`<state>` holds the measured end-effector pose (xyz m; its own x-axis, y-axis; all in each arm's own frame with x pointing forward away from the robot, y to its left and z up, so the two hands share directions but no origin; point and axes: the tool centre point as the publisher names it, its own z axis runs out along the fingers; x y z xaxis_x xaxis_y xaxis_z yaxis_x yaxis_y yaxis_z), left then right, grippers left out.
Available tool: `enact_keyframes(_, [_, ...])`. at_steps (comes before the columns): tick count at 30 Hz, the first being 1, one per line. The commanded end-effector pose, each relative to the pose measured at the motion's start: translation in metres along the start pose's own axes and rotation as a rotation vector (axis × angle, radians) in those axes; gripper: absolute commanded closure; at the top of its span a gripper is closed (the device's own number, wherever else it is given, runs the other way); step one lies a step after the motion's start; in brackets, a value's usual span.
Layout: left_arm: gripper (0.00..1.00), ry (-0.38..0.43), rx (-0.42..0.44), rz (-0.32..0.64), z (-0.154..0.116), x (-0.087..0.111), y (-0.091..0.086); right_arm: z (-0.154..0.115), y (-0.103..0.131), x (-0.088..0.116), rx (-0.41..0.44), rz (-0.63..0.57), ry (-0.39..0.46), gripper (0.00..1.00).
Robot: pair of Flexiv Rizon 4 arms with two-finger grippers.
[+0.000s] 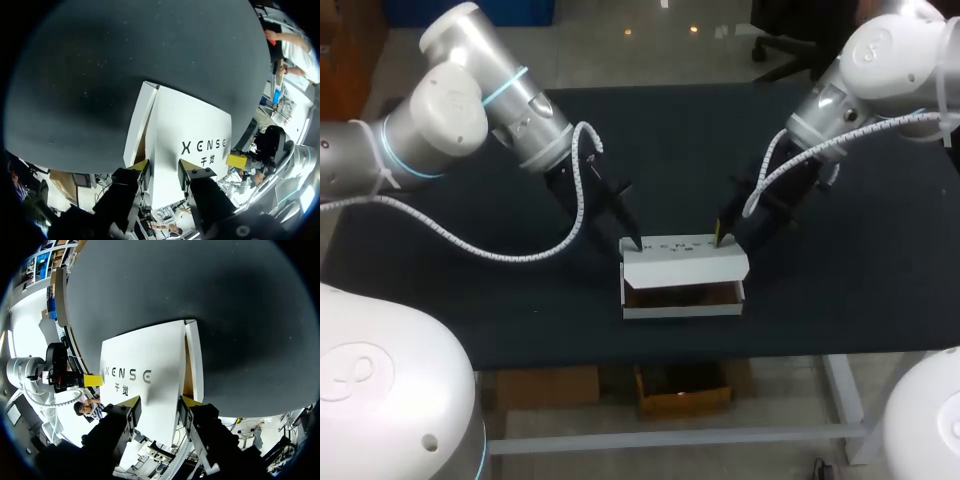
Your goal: Assemble the packaging by folding the flat box into shape, placing the metal phone stand inside, and closing the box properly
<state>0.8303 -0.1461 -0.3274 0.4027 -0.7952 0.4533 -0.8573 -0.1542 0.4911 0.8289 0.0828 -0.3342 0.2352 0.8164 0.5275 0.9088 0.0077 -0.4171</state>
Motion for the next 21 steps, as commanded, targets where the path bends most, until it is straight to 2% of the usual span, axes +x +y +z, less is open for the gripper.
enact_keyframes(1, [0.64, 0.001, 0.005, 0.003, 0.0027, 0.0001, 0.0018, 0.0011, -0.0001, 0.0004, 0.002, -0.001, 0.003, 0.53])
enact_keyframes(21, [0.62, -0.003, 0.019, 0.024, 0.0029, -0.0044, 0.0022, 0.0028, -0.0006, -0.0032, 0.000, -0.005, 0.004, 0.53])
